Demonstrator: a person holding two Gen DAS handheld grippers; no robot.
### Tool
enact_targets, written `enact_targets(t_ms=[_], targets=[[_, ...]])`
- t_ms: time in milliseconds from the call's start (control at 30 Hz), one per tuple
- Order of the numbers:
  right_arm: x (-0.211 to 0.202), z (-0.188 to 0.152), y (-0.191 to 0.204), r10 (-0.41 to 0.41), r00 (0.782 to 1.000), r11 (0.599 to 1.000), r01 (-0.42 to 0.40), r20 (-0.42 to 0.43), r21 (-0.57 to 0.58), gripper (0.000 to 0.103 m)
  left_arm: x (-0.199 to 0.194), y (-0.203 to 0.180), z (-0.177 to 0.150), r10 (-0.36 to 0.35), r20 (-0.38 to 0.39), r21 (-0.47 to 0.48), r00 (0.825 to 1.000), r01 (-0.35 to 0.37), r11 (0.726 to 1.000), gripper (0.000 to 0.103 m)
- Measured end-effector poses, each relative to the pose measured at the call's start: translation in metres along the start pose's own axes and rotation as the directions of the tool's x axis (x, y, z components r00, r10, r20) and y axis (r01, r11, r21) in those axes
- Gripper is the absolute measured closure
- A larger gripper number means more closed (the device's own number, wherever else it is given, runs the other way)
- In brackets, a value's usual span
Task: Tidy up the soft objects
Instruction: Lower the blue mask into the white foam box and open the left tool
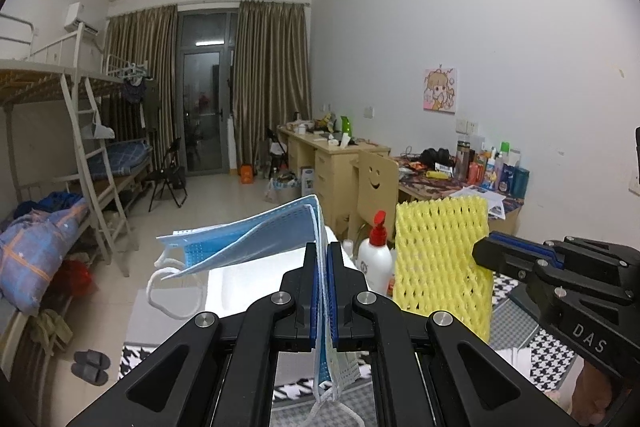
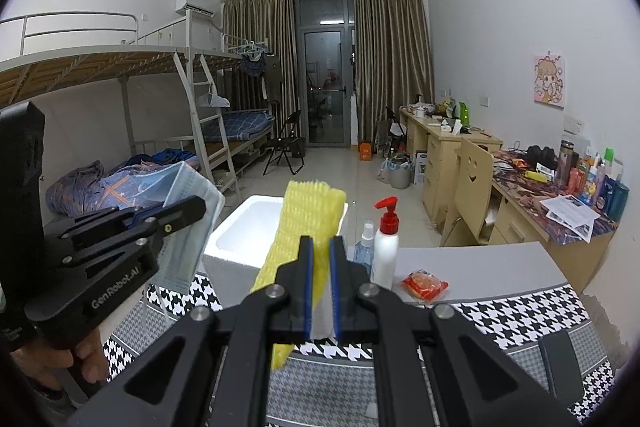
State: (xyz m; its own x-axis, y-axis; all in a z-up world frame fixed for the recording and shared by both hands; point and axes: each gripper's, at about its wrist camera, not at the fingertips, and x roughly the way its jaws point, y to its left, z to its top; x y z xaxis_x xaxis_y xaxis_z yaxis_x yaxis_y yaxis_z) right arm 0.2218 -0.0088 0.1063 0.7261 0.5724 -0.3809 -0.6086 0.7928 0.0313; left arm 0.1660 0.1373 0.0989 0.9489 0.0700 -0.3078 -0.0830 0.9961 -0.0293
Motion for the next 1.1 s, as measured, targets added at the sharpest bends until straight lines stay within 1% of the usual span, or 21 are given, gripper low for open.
enact_targets(t_ms=[133, 200, 333, 567, 700, 933, 1100], targets=[[0.004, 0.007, 0.002, 0.000, 1.000, 1.000, 0.000, 0.004, -0.008, 0.093, 0.008, 0.005, 0.007, 0.014, 0.003, -0.001, 1.000, -0.014, 1.000, 0.099], [0.006, 0.011, 0.002, -0.007, 1.000, 1.000, 0.007, 0.006, -0.005, 0.093, 0.015, 0.008, 0.011, 0.027, -0.006, 0.000, 1.000, -0.027, 1.000, 0.099], [0.012, 0.017, 0.001, -0.018, 1.000, 1.000, 0.018, 0.009, -0.005, 0.093, 0.030, 0.016, 0.015, 0.030, -0.030, -0.015, 0.999, -0.030, 0.999, 0.099], [0.026, 0.020, -0.003, -0.032, 0.999, 0.999, 0.032, -0.018, 0.004, 0.093, 0.056, 0.018, 0.022, 0.031, -0.055, -0.002, 0.998, -0.032, 0.999, 0.099], [0.030, 0.020, -0.003, -0.046, 0.999, 0.999, 0.046, -0.026, -0.003, 0.093, 0.072, 0.023, 0.026, 0.016, -0.073, -0.015, 0.997, -0.017, 1.000, 0.099], [0.037, 0.026, -0.004, -0.059, 0.998, 0.998, 0.058, -0.037, -0.005, 0.093, 0.103, 0.030, 0.027, 0.010, -0.121, -0.026, 0.993, -0.014, 1.000, 0.099], [0.042, 0.028, -0.005, -0.060, 0.997, 0.998, 0.060, -0.041, -0.001, 0.093, 0.125, 0.036, 0.027, 0.037, -0.153, -0.029, 0.988, -0.041, 0.999, 0.099]])
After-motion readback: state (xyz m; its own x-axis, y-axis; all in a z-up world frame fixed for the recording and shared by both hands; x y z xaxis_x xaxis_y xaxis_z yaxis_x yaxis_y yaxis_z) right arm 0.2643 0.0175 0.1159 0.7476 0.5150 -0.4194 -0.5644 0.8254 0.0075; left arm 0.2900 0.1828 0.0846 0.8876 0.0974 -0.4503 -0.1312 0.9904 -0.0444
